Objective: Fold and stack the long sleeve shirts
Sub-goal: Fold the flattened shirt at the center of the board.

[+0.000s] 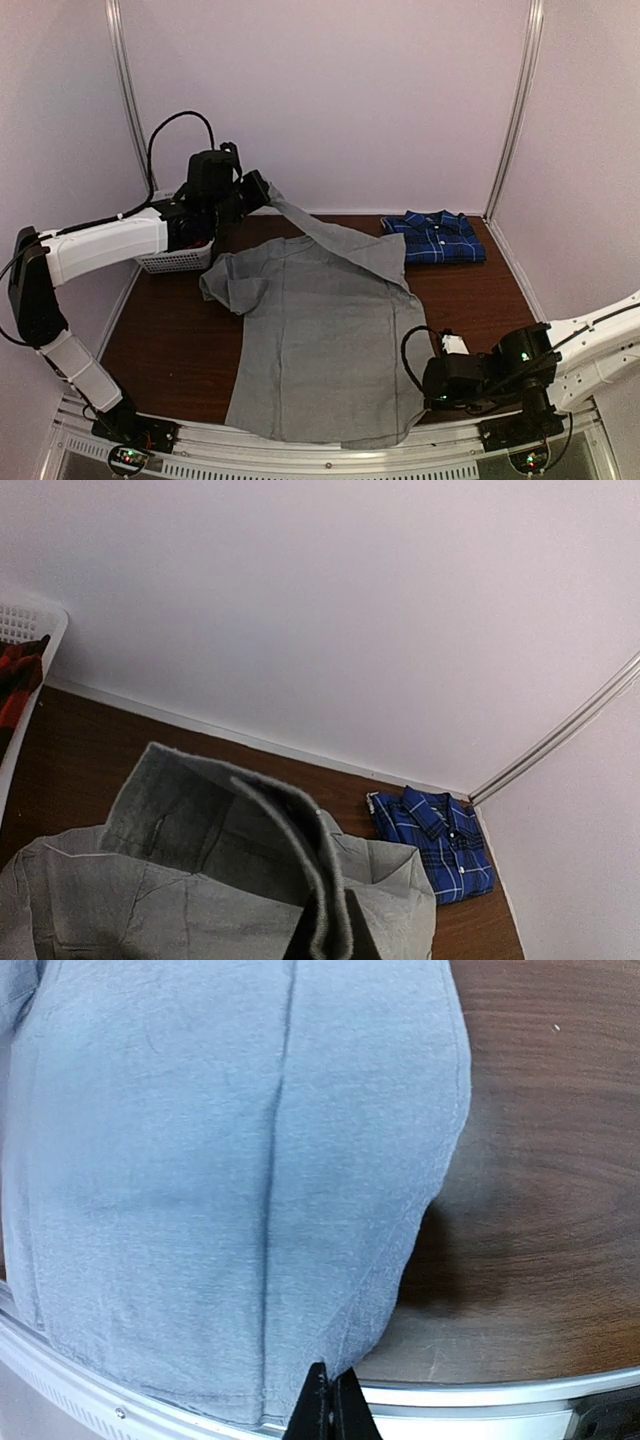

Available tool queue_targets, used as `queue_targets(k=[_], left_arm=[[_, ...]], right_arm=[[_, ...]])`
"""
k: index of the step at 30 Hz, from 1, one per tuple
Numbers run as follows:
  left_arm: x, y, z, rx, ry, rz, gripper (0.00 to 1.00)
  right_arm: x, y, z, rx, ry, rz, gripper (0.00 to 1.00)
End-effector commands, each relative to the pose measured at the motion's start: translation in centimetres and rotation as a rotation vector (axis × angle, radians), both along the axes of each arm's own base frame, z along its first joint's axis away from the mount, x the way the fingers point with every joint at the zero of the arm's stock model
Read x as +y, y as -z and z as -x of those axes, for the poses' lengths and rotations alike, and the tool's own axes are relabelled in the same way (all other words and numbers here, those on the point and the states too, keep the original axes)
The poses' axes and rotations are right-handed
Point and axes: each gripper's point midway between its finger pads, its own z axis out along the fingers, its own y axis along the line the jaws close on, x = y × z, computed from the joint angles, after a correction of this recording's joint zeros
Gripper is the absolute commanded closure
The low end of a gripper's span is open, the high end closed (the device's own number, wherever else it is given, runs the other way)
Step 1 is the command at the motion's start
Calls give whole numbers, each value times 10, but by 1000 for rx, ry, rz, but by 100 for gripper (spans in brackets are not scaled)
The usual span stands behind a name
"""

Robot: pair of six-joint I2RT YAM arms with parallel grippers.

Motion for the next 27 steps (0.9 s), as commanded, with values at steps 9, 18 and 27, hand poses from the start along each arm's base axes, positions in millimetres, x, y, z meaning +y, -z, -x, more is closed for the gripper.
queue_targets(k=[9, 18, 27], left_arm=[[41, -59, -33, -154, -66, -105, 100], [78, -54, -53, -156, -90, -163, 100], [73, -33, -60, -127, -55, -185, 100]], right_arm=[[80, -49, -5, -172, -273, -95, 100], [143, -41, 16, -127, -475, -205, 100], [154, -4, 29, 14, -522, -233, 100]])
